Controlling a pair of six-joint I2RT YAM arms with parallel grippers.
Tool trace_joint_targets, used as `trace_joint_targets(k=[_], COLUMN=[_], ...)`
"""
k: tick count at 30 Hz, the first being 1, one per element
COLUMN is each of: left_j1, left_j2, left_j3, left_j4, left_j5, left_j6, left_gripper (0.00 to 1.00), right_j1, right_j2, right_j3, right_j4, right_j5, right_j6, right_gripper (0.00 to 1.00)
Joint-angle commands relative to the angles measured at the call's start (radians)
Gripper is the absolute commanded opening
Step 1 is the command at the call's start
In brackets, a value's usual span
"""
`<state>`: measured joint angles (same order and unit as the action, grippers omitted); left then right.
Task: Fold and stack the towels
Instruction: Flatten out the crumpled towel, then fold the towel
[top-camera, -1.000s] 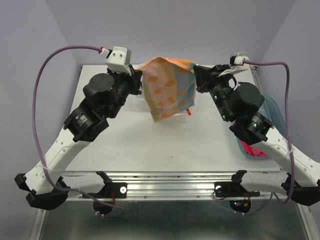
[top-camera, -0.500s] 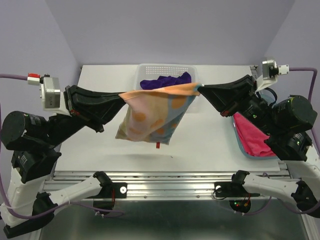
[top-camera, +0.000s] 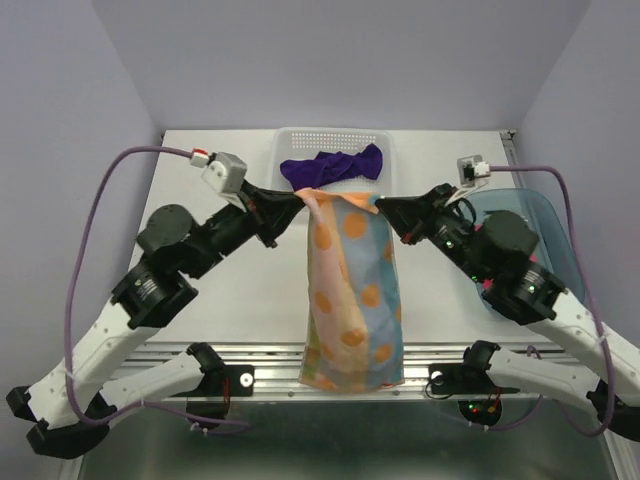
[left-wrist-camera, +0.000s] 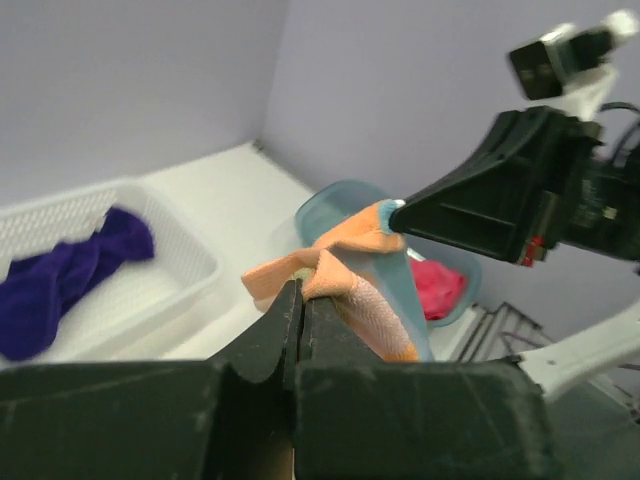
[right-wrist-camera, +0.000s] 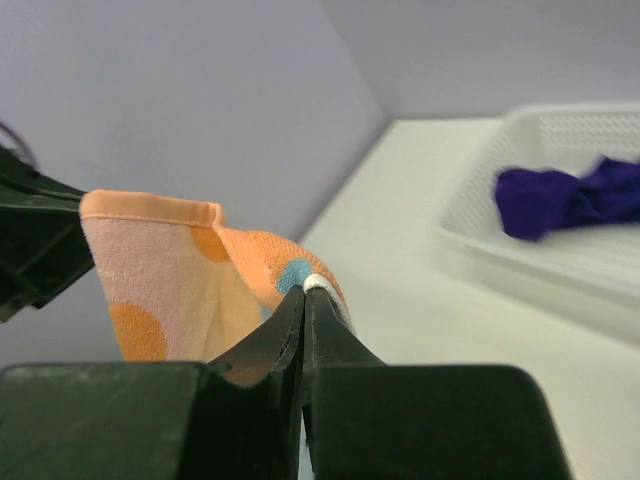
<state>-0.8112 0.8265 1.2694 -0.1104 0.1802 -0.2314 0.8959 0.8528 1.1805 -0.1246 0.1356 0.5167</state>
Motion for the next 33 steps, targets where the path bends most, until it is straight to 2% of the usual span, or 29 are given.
trace_joint_targets(k=[1,4,6,8,11,15,25,28,30,33], left_j1=[0.010,0.093,0.138,0.199,0.251,0.285,0.317,0.316,0.310,0.285], left_j2=[0.068,0.199,0.317,0.394,0.499,0.575,0.643,0.613,0.579,0.540], left_j3=[-0.172,-0.249,-0.249,-0.220,-0.167,-0.128,-0.094,-0.146,-0.209,-0.284], left_j4=[0.136,0.202,0.227,0.227,0.239,0.258,0.247,0.248,0.258,0.291], left_j5=[-0.284,-0.282,-0.248,-0.237,-0.197,-0.151,-0.090,-0.041,-0.047,-0.070], left_j6=[-0.029,-0.061,-0.072,-0.080,-0.057,-0.022,0.017,0.003,-0.022,-0.049], left_gripper=[0.00,0.00,0.00,0.00,0.00,0.00,0.00,0.00,0.00,0.00], right_j1=[-0.005,-0.014,-0.055,-0.112,-0.265,-0.305,-0.403,-0.407,-0.405,-0.405], right_j2=[0.028,0.101,0.146,0.205,0.270,0.351,0.443,0.433,0.416,0.376], right_j3=[-0.201,-0.251,-0.271,-0.272,-0.297,-0.279,-0.220,-0.217,-0.214,-0.251], right_j4=[0.083,0.115,0.181,0.203,0.323,0.361,0.326,0.257,0.170,0.128], right_j5=[0.386,0.517,0.535,0.465,0.322,0.289,0.184,0.145,0.093,0.015], right_j6=[0.009,-0.010,-0.020,-0.009,-0.016,-0.043,-0.006,0.011,0.029,0.051], right_gripper=[0.01,0.01,0.01,0.01,0.01,0.01,0.01,0.01,0.01,0.01])
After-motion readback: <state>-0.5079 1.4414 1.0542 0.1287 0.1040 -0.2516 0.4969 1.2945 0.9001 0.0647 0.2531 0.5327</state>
